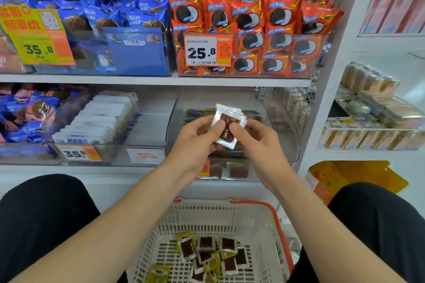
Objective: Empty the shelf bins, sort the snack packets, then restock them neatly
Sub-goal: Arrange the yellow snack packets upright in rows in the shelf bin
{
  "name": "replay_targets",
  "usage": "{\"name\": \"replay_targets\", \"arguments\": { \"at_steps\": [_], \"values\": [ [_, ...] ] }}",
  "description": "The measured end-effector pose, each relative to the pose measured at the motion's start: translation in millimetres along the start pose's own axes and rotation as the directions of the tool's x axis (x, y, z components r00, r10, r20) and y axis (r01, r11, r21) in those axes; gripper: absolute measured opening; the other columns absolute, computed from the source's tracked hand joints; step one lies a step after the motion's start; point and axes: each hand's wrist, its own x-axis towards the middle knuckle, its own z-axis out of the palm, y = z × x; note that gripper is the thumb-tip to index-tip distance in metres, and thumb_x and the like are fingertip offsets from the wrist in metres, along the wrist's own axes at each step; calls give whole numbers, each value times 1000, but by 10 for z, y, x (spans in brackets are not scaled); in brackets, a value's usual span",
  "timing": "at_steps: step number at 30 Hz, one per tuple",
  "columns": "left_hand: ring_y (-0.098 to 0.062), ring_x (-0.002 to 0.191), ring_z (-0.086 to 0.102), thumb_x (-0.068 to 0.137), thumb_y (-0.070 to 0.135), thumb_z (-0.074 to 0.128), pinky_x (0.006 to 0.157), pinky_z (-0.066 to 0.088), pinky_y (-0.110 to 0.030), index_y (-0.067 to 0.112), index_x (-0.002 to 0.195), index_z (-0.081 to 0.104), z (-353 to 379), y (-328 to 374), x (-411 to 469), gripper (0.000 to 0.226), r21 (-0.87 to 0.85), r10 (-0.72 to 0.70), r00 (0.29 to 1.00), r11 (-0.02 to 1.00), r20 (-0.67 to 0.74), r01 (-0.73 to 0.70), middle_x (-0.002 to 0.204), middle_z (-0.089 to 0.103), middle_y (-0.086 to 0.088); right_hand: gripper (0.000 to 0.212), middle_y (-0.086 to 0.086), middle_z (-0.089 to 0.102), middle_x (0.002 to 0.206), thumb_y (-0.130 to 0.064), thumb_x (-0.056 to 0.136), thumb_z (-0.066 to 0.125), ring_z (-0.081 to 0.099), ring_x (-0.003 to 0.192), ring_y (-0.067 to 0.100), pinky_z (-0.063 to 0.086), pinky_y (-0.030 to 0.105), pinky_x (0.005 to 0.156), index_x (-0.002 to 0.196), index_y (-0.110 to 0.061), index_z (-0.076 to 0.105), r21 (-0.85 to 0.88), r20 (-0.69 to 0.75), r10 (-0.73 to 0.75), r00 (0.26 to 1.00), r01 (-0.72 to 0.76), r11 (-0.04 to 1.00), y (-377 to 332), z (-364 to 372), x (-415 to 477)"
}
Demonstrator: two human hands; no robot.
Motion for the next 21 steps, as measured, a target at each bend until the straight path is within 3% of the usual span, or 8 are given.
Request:
{"name": "replay_targets", "arguments": {
  "at_steps": [2, 4, 7, 10, 12, 15, 17, 21],
  "values": [
    [-22, 109, 70, 107, 19, 59, 98, 56, -43, 9, 126, 71, 149, -72, 55, 24, -70, -27, 1000, 997, 4, 27, 119, 76, -12, 28, -2, 73, 118, -34, 109, 53, 68, 108, 2, 53, 28, 94, 132, -21, 62, -27, 64, 16, 998, -15, 1000, 41, 74, 45],
    [-13, 114, 70, 111, 25, 50, 104, 53, -37, 16, 124, 70, 261, -125, 70, 25, 43, -14, 999, 999, 31, 13, 120, 76, -2, 35, -11, 65, 128, -37, 112, 41, 61, 108, -15, 47, 11, 93, 144, -23, 48, 3, 117, 102, 988, -103, 995, 84, 115, 106],
    [-10, 134, 52, 113, 36, 38, 110, 40, -31, 22, 129, 53, 259, -163, 214, 26, 424, 18, 998, 905, 57, -40, 138, 61, 4, 42, -10, 64, 139, -40, 111, 43, 58, 128, -1, 42, 31, 116, 150, -25, 46, 16, 248, 157, 956, -166, 986, 204, 10, 250],
    [-23, 145, 30, 109, 52, 31, 121, 28, -45, 18, 143, 42, 210, -123, 408, 49, 714, -54, 992, 699, 110, -41, 145, 41, -6, 30, 2, 72, 128, -28, 111, 46, 67, 122, 20, 50, 46, 108, 137, -17, 57, -20, 222, 88, 971, -85, 996, 207, -209, 438],
    [-27, 141, 32, 107, 57, 29, 119, 29, -48, 17, 145, 42, 228, -97, 491, 57, 815, -76, 988, 576, 135, -67, 141, 39, -7, 25, 10, 72, 116, -25, 110, 50, 69, 110, 28, 56, 46, 95, 129, -11, 58, -260, 204, 31, 979, 24, 965, 141, -360, 608],
    [-32, 144, 30, 106, 60, 31, 118, 30, -53, 16, 155, 33, 171, -175, 569, 65, 956, -32, 981, 231, 192, -179, 153, 33, -9, 28, 14, 63, 113, -23, 107, 55, 62, 100, 33, 42, 35, 75, 128, -6, 48, -751, 129, 9, 992, 91, 654, 142, -636, 913],
    [-29, 153, 20, 107, 59, 31, 121, 23, -56, 19, 161, 27, 71, -305, 638, 68, 957, -77, 956, 97, 282, -274, 166, 23, -5, 38, 22, 57, 122, -20, 106, 57, 59, 103, 39, 36, 35, 75, 134, -1, 40, -900, 137, 52, 989, 103, 424, 224, -738, 1072],
    [-21, 160, -14, 107, 63, 21, 126, 0, -63, 36, 166, 9, -14, -454, 746, 66, 959, -336, 899, 114, 283, -259, 174, -12, 9, 53, 29, 54, 129, -4, 102, 58, 58, 114, 44, 46, 45, 89, 146, 8, 32, -978, 209, 205, 956, 199, 68, 568, -632, 1279]
  ]
}}
